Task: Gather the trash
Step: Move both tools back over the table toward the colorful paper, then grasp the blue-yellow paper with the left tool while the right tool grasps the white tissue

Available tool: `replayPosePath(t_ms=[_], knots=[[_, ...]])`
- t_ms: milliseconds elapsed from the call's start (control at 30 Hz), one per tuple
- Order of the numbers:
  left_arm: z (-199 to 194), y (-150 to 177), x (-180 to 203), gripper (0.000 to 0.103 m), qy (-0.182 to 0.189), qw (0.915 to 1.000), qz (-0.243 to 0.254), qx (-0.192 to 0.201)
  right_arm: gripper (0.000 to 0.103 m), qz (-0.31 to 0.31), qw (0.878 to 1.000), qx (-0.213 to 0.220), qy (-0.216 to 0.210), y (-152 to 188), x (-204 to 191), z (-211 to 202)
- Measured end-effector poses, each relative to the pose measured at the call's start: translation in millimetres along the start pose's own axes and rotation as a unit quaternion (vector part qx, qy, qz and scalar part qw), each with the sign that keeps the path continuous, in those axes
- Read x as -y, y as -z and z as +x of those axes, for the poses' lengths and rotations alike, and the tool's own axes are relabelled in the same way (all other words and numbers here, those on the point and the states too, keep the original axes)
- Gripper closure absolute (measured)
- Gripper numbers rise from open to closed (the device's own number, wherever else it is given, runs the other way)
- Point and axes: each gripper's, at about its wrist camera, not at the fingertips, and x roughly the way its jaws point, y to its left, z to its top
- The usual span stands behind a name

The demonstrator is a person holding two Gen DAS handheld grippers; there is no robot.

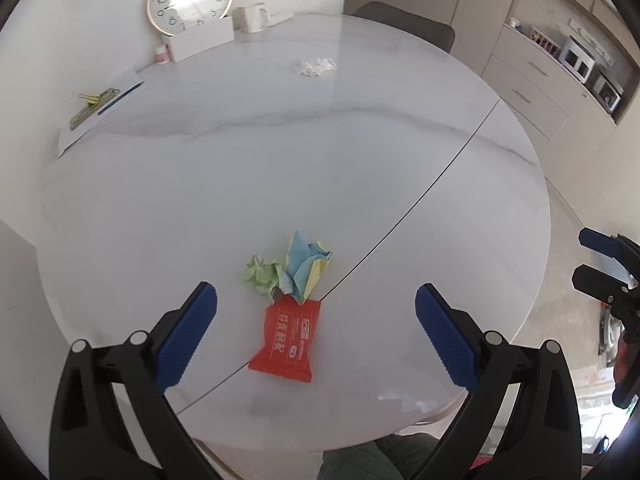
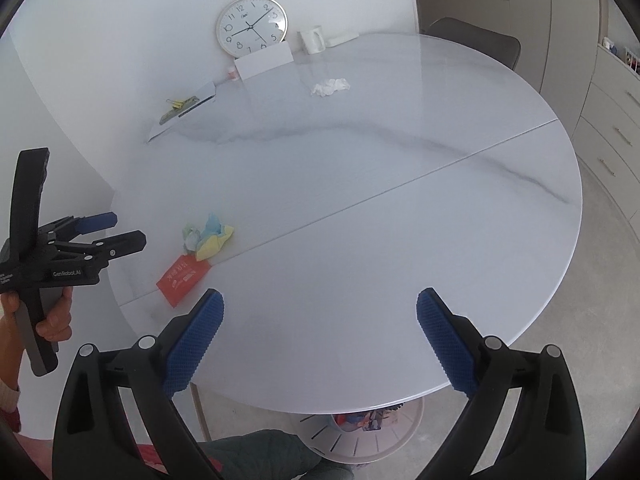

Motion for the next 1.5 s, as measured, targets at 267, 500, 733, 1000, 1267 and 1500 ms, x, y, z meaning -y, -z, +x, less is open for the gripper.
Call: replayPosePath(t_ms=[267, 500, 733, 1000, 1267, 1500], knots=[[62, -21, -4, 0.018, 0.043, 0.9950, 0.082, -0.037, 0.006, 0.008, 1.000, -0.018, 0.015, 2, -6, 11], [112, -29, -10, 0.025, 0.050, 0.9860, 0.128, -0.095, 0.006, 0.028, 0.999, -0.034, 0.019, 11, -7, 25], [134, -27, -8, 0.043, 0.048, 0.9827, 0.129, -0.124, 0.006, 0.042, 0.998, -0.037, 0.019, 8, -2, 33], [139, -34, -9, 0.066, 0.051, 0.9868, 0.093, -0.122, 0.006, 0.034, 0.999, -0.026, 0.017, -17, -1, 43], [132, -45, 2, 0.071, 0.029, 0.9931, 0.050, -0.102, 0.006, 0.001, 1.000, -0.016, 0.001, -62, 10, 65], [138, -77, 26, 0.071, -0.004, 0.9957, -0.036, -0.085, 0.006, -0.052, 0.997, -0.036, -0.039, -115, 44, 102]])
